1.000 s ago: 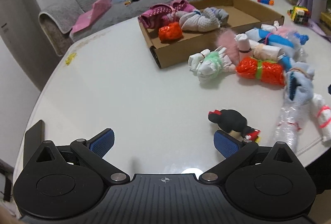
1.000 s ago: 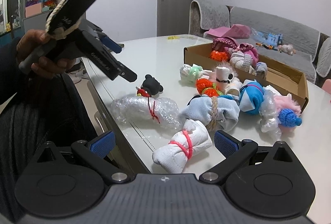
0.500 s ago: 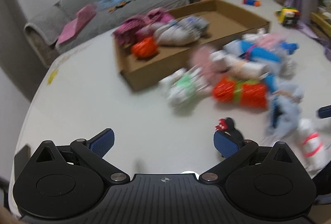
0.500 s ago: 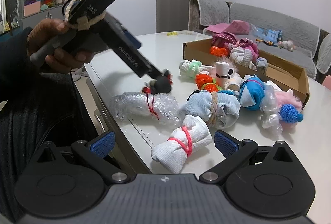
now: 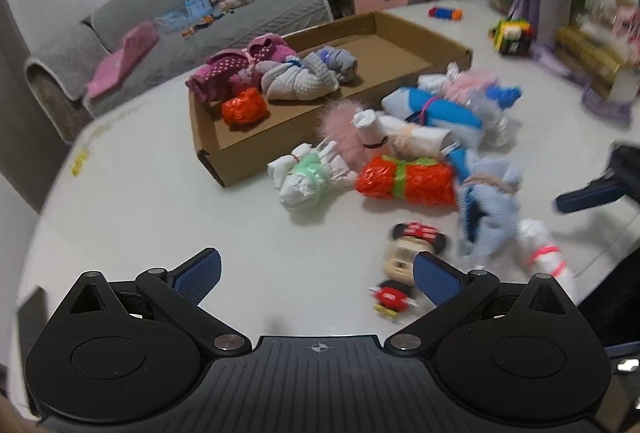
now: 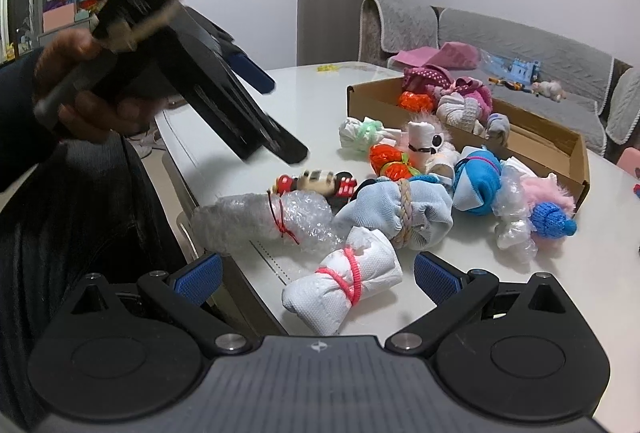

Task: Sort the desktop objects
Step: 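Lower left gripper around the Minnie Mouse figure and close it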

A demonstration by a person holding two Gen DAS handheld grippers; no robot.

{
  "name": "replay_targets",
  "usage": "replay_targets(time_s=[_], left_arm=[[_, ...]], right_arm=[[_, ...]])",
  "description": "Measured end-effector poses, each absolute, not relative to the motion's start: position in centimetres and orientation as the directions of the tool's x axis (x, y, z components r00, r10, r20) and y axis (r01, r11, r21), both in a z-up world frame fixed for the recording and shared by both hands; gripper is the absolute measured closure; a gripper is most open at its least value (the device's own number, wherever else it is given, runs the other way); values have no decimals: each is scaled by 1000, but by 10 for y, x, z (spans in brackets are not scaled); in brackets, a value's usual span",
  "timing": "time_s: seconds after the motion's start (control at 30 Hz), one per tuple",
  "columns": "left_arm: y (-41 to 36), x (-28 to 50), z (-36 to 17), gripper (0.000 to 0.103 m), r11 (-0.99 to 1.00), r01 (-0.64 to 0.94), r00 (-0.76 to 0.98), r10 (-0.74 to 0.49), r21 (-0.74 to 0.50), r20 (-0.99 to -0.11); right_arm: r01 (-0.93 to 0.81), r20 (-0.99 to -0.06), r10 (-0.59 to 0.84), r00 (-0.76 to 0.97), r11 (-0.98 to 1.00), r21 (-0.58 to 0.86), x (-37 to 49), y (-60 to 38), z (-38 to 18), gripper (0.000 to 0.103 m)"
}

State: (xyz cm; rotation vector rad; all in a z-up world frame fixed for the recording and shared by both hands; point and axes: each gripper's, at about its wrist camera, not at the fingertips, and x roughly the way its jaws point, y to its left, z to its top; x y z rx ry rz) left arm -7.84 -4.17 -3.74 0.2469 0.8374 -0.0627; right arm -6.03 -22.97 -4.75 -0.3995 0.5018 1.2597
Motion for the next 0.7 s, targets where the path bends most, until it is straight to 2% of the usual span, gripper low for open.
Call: replay_targets(time_s=[0.1, 0.23, 0.5, 0.57, 0.6, 0.63, 0.67, 0.7], left_arm=[[-40, -82, -32, 0, 978, 178, 659, -33, 113, -751], [-49, -73, -45, 0, 973, 191, 644, -26, 128, -765], [-52, -61, -64, 1, 972, 234, 572, -129, 11, -810], [-56, -59, -67, 5, 971, 240, 564, -129, 13, -816], [-58, -58, -69, 11, 970, 243, 558, -127, 15, -820], [-59, -57, -73, 25, 967, 255, 540, -141, 2, -829], [-60, -55, -76, 34, 964, 264, 523, -154, -12, -839], [-61, -55, -77, 32, 963, 268, 525, -156, -11, -837]], right_arm=[[-966, -573, 789, 223, 260, -18, -61, -226, -50, 1], [-966, -578, 785, 223, 256, -25, -62, -224, -51, 1], [-964, -582, 780, 228, 264, -24, -61, -224, -52, 1], [-965, -586, 778, 227, 261, -27, -62, -223, -53, 1], [-965, -589, 776, 227, 261, -28, -62, -222, -54, 1], [-964, -591, 773, 229, 263, -29, -61, -222, -54, 1], [-964, -593, 772, 230, 265, -30, -61, -221, -55, 1], [-963, -594, 770, 232, 267, -30, -61, -221, -55, 1]])
